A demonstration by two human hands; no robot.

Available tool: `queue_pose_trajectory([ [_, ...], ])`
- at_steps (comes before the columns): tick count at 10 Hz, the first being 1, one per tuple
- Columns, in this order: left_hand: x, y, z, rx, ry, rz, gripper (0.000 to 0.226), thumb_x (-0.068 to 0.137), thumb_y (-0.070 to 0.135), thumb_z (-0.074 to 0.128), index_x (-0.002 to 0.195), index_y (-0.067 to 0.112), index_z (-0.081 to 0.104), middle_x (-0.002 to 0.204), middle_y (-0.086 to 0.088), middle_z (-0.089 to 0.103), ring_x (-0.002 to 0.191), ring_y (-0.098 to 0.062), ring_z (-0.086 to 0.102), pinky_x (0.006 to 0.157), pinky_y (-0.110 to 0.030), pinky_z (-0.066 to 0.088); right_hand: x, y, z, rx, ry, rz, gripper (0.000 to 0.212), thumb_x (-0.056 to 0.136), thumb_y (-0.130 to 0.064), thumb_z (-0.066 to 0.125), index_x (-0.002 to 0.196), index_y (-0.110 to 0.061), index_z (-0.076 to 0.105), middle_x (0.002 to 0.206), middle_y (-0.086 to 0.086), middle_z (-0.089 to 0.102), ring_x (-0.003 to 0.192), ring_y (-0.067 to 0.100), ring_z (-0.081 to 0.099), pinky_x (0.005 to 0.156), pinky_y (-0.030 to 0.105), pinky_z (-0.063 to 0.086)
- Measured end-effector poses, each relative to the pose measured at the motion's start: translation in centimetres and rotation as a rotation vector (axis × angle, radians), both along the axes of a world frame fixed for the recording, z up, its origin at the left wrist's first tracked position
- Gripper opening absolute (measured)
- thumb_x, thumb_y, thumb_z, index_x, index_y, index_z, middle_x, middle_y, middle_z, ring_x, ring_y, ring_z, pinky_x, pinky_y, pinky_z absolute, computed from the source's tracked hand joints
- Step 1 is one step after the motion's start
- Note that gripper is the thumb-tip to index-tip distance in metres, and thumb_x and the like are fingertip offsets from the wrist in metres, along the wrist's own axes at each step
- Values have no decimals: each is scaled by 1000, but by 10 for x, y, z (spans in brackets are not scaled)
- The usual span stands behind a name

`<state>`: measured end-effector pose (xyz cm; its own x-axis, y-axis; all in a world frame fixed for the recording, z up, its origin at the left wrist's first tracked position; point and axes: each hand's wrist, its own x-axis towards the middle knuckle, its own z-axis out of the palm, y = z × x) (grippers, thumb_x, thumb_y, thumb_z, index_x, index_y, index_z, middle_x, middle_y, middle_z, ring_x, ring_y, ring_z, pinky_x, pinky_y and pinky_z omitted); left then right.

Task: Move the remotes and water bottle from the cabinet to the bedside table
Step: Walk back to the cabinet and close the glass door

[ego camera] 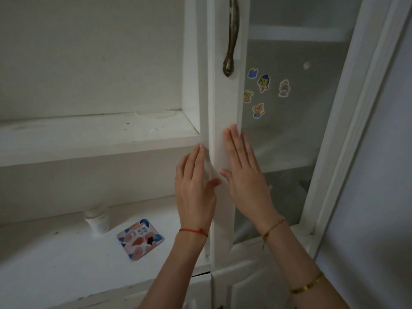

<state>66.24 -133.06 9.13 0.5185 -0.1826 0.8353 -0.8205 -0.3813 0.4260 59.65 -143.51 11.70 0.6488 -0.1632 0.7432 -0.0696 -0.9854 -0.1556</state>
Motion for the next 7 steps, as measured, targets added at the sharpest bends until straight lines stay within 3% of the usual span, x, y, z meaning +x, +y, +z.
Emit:
queue_pose_trajectory([
  [4, 5, 4, 4, 86, -62, 12, 75, 74, 15, 80, 141, 6, 46, 145, -11, 48, 131, -29, 46, 108, -43, 41, -8, 0, 10, 14, 45, 49, 82, 97, -20, 52, 156, -19, -4, 165, -4, -12, 152, 17, -9, 123, 44, 16],
  [7, -8, 56, 0, 316, -81, -79, 59, 93, 34, 56, 145, 14, 41, 149, -5, 44, 137, -23, 40, 112, -41, 37, -52, 7, -8, 103, 68, 10, 64, 101, -39, 42, 156, -18, 16, 162, -3, 18, 151, 13, 8, 121, 29, 7],
])
